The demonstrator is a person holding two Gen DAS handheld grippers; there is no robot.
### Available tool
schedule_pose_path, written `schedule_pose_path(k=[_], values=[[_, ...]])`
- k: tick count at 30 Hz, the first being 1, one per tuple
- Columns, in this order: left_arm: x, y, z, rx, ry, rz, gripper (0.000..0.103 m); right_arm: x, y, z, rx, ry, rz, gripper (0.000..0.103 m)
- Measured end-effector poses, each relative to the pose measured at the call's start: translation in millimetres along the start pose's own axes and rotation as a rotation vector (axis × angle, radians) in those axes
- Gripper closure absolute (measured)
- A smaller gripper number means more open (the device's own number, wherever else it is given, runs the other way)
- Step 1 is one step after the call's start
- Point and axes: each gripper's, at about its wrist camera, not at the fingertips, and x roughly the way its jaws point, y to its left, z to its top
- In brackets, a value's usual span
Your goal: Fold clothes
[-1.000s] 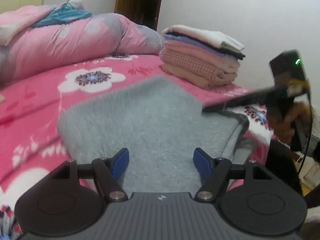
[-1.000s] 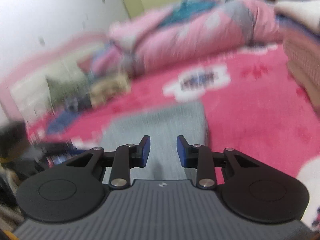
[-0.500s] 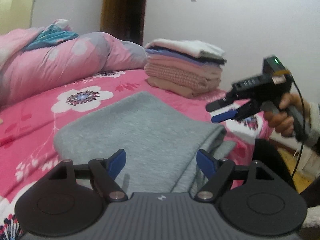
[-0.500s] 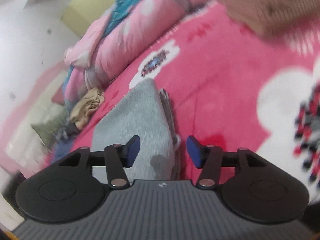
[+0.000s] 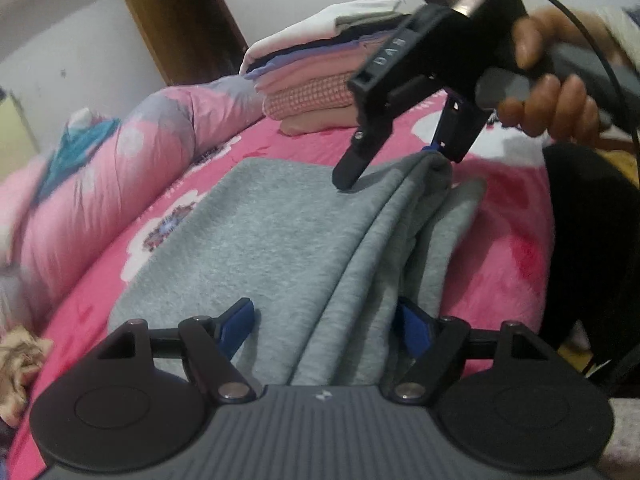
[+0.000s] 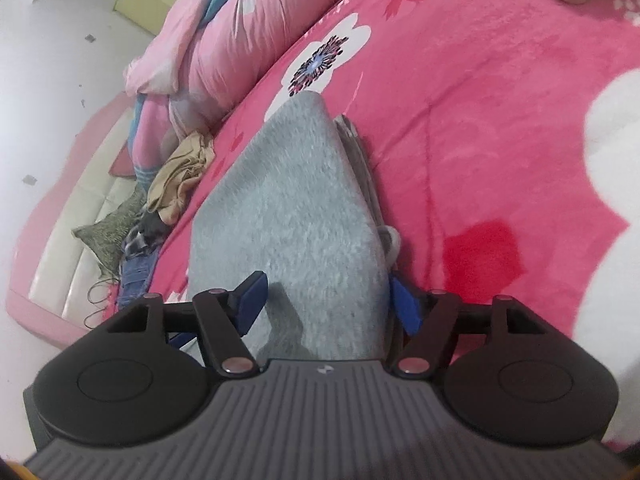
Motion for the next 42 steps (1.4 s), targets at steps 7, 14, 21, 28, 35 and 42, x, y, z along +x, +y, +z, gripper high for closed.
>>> schedule_pose_path(k=[7, 14, 21, 28, 35, 42], values=[[0.7, -5.5, -1.6, 0.009, -0.032, 0.028, 0.045, 6.7, -6.4, -1.0, 0.016, 0.014, 0.007, 0.036], [-9.9, 1.3, -3.9, -0.004, -0.064, -0.009, 0.066, -1.7, 3.1, -3.5, -0.027, 0.008, -0.015, 0.049], [-19.1, 7.2, -6.0, -0.023, -0.075, -0.029, 0.069, -9.7, 11.0, -9.8, -0.037, 0.003, -0.019, 0.052], [-23.0, 9.7, -10.4, -0.041, -0.079, -0.051, 0.068, -11.0, 3.3, -23.5, 0.023, -0.013, 0.01, 0.053], [-26.3, 13.4, -14.5, -0.064, -0.095, -0.074, 0.061, -11.4, 13.7, -31.9, -0.051, -0.034, -0.034, 0.05], [-60.6, 37.0, -11.6, -0.188, -0.21, -0.161, 0.049, -39.0, 28.9, -26.8, -0.129, -0.088, -0.081, 0.044]])
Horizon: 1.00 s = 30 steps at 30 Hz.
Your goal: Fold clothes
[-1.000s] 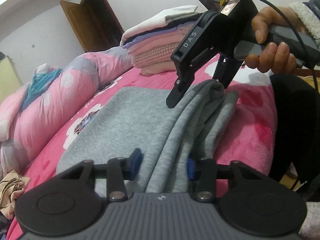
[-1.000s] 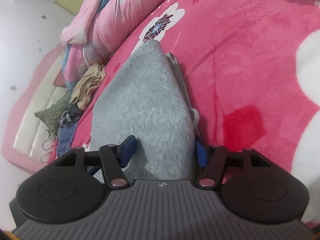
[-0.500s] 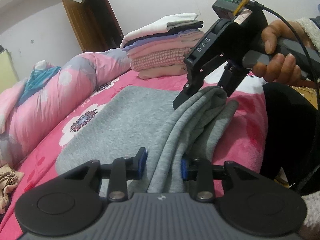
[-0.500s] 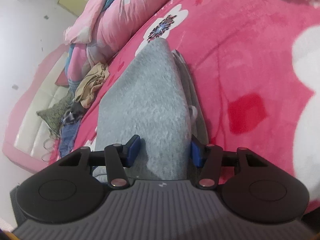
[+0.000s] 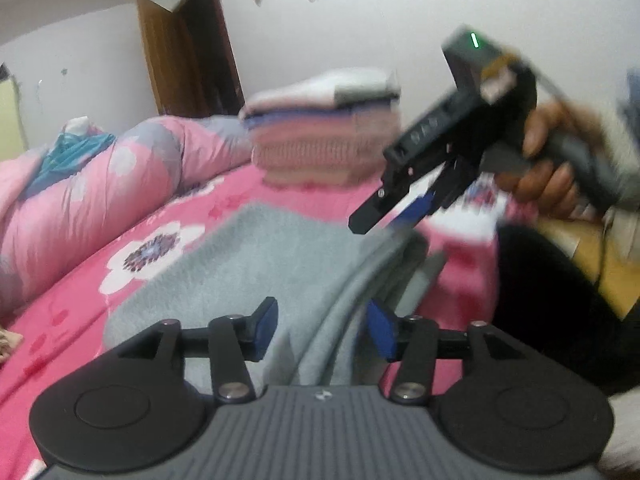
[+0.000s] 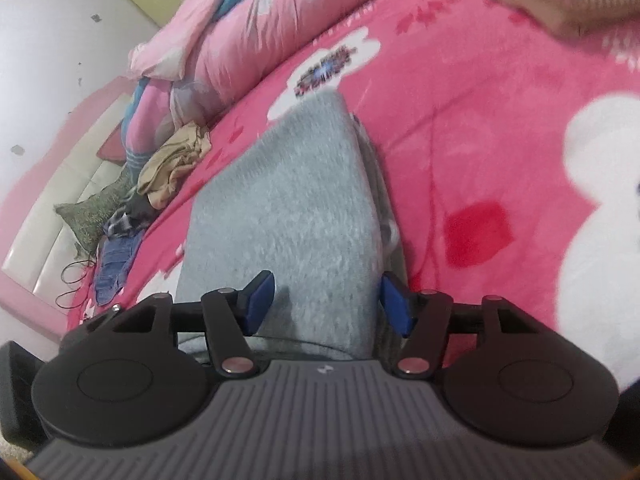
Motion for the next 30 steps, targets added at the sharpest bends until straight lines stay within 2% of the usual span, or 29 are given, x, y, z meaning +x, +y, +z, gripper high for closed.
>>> schedule_pose_path(k=[4, 6, 9, 12, 15, 17, 20, 24, 27, 29, 30], values=[[-17.5, 21.6, 10.5, -0.134, -0.083, -0.023, 0.048, -29.3, 11.1, 14.4, -0.049, -0.128, 0.005, 0.043], [-15.1, 31.5, 12.1, -0.192, -0.08, -0.002, 0.048, -37.9, 20.2, 18.6, -0.088, -0.195, 0.022, 0.043], [1.4, 41.9, 7.7, -0.239, -0.015, 0.078, 0.048, -35.0, 35.0, 15.6, -0.154, -0.249, 0.046, 0.05], [23.0, 48.1, -6.0, -0.278, 0.078, 0.109, 0.048, -15.7, 40.4, 1.6, -0.183, -0.232, 0.056, 0.061], [40.2, 52.8, -23.2, -0.323, 0.149, 0.111, 0.048, 27.4, 27.9, -25.0, -0.144, -0.077, -0.007, 0.071], [38.2, 55.3, -26.2, -0.339, 0.133, 0.11, 0.048, 29.6, 26.0, -32.6, -0.169, -0.095, -0.019, 0.072], [36.2, 57.2, -27.3, -0.348, 0.125, 0.109, 0.048, 23.0, 34.2, -14.4, -0.168, -0.073, -0.032, 0.076], [37.1, 54.7, -27.1, -0.353, 0.118, 0.119, 0.047, 9.3, 60.4, 10.2, -0.295, -0.2, -0.033, 0.076], [36.5, 53.4, -27.2, -0.351, 0.116, 0.126, 0.046, 15.5, 63.4, 19.7, -0.331, -0.243, -0.029, 0.076], [35.8, 53.4, -27.8, -0.356, 0.114, 0.126, 0.046, 35.7, 55.9, 17.4, -0.348, -0.19, -0.072, 0.076], [34.8, 53.2, -28.2, -0.357, 0.113, 0.124, 0.046, 51.2, 49.7, 16.5, -0.349, -0.121, -0.115, 0.076]])
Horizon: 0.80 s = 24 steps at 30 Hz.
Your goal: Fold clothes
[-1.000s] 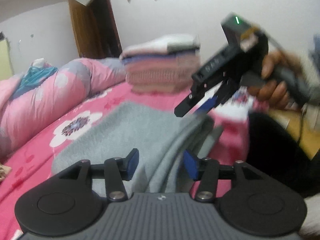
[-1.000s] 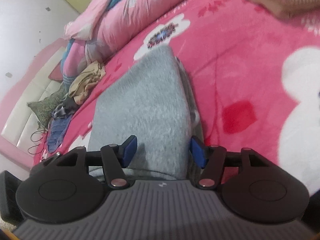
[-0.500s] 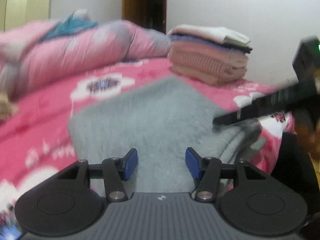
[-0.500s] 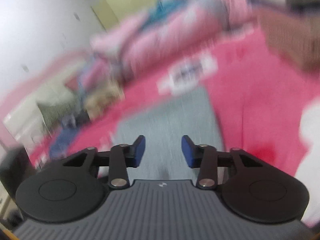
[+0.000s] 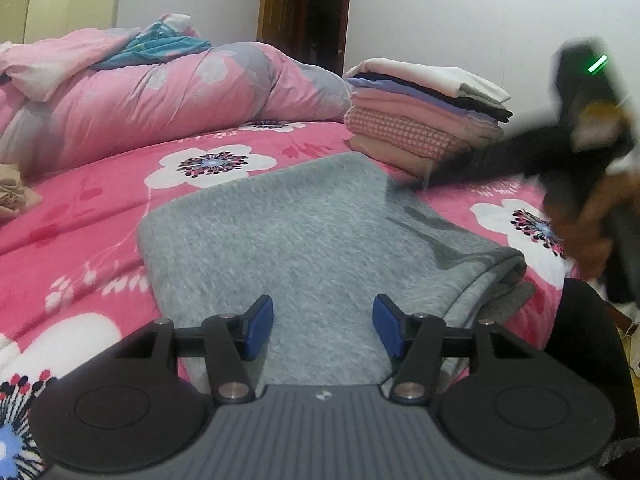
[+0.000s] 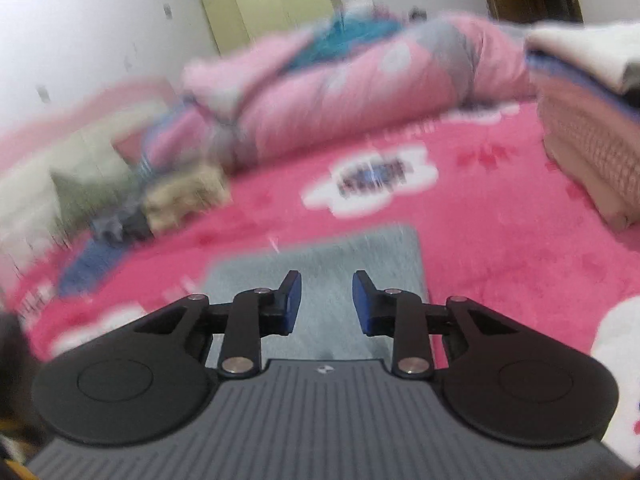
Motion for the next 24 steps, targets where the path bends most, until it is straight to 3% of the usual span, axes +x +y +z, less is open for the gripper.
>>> schedule_pose_path(k=[1, 2, 4, 9, 11, 14, 17, 20, 24], values=[[-0.2, 0.0, -0.3, 0.001, 0.001, -0.003, 0.046, 17.9, -4.1, -4.9, -0.004, 0.091, -0.035, 0.077], [-1.3, -0.6, -1.4, 0.004, -0.002, 0.0, 0.046, 23.7, -6.5, -5.9, 0.003, 0.113, -0.048, 0.077], [-2.7, -0.3, -3.0, 0.005, -0.008, -0.002, 0.046, 21.8, -1.6, 8.6, -0.018, 0.11, -0.044, 0.076], [-4.0, 0.0, -5.8, -0.003, -0.018, -0.007, 0.045, 21.4, 14.4, 49.1, -0.097, -0.006, -0.022, 0.076], [-4.8, -0.9, -7.6, -0.004, -0.025, -0.005, 0.045, 39.2, 8.5, 54.1, -0.083, 0.005, -0.013, 0.076], [-6.9, 0.9, -10.0, -0.011, -0.04, -0.012, 0.045, 77.8, -6.5, 38.4, -0.085, 0.094, -0.058, 0.078], [-15.7, 4.6, -10.0, -0.005, -0.071, -0.016, 0.044, 77.6, -7.1, 43.4, -0.058, 0.103, -0.054, 0.078], [-27.6, 4.7, -8.6, 0.029, -0.119, 0.028, 0.043, 61.4, 11.6, 57.6, -0.101, 0.098, -0.079, 0.076], [-27.1, 4.3, -12.0, 0.055, -0.091, 0.049, 0.043, 51.3, 52.4, 76.4, -0.136, 0.056, 0.078, 0.076]])
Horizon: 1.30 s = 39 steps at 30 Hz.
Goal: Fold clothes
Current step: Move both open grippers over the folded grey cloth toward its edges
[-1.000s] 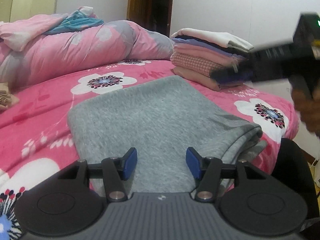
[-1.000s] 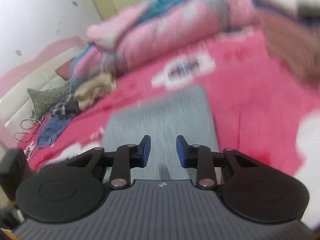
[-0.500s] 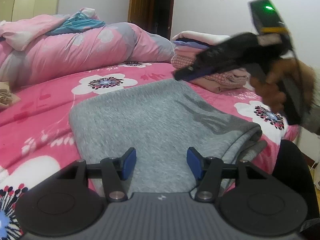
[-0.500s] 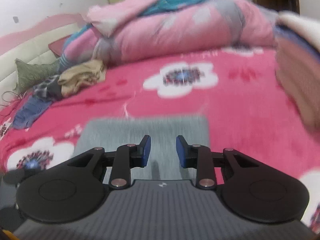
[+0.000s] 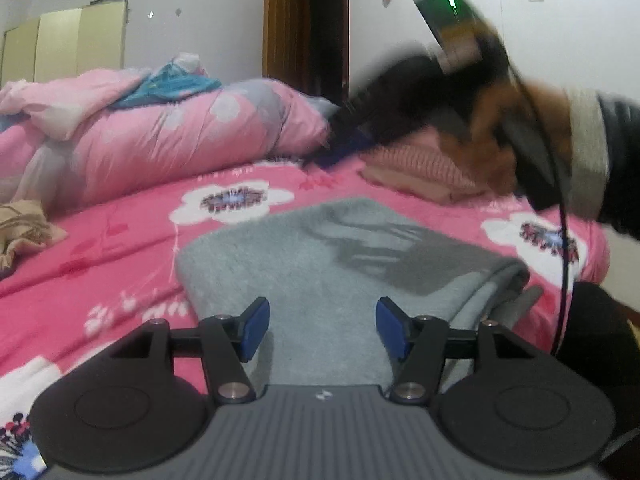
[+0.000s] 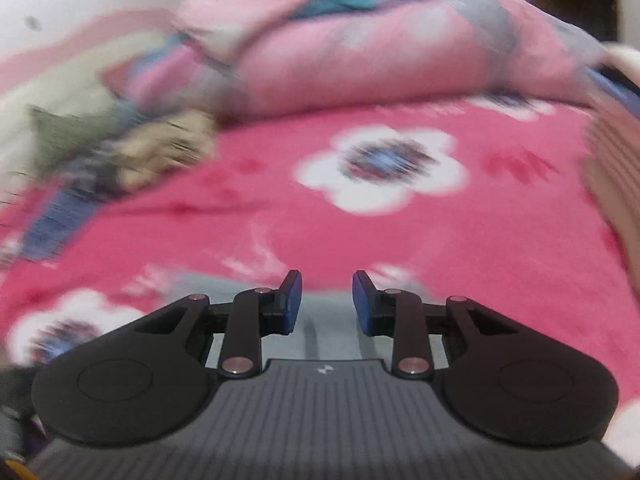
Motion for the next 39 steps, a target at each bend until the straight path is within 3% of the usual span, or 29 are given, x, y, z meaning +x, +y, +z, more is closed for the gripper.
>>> schedule_pose_path(k=[4, 7, 13, 17, 20, 25, 34, 39], values=[[-0.4, 1.4, -7.2, -0.037, 0.014, -0.005, 0.043, 33.5, 39.1, -4.0, -0.072, 0.073, 0.141, 0.076], [-1.8, 5.2, -9.7, -0.062, 0.013, -0.013, 0.043, 78.8, 48.7, -31.9, -0.131, 0.192, 0.108, 0.077], [-2.1, 6.1, -13.4, -0.066, 0.004, -0.025, 0.043, 66.8, 67.7, -16.0, -0.166, 0.174, 0.102, 0.075], [-2.9, 7.2, -15.2, -0.07, -0.001, -0.029, 0.043, 78.9, 78.9, -11.9, -0.189, 0.188, 0.17, 0.076], [-2.6, 7.2, -14.2, -0.073, 0.002, -0.027, 0.044, 103.2, 83.0, -25.5, -0.243, 0.206, 0.133, 0.077], [-2.3, 5.0, -14.1, -0.065, 0.003, -0.025, 0.044, 83.8, 80.7, -18.2, -0.225, 0.167, 0.112, 0.078], [-3.6, 1.3, -13.5, -0.049, 0.014, -0.01, 0.043, 1.0, 42.5, -9.6, -0.157, 0.044, 0.021, 0.078], [-2.0, 0.9, -11.6, -0.035, 0.022, 0.002, 0.042, -4.9, 11.0, -47.8, -0.143, 0.123, -0.083, 0.078]])
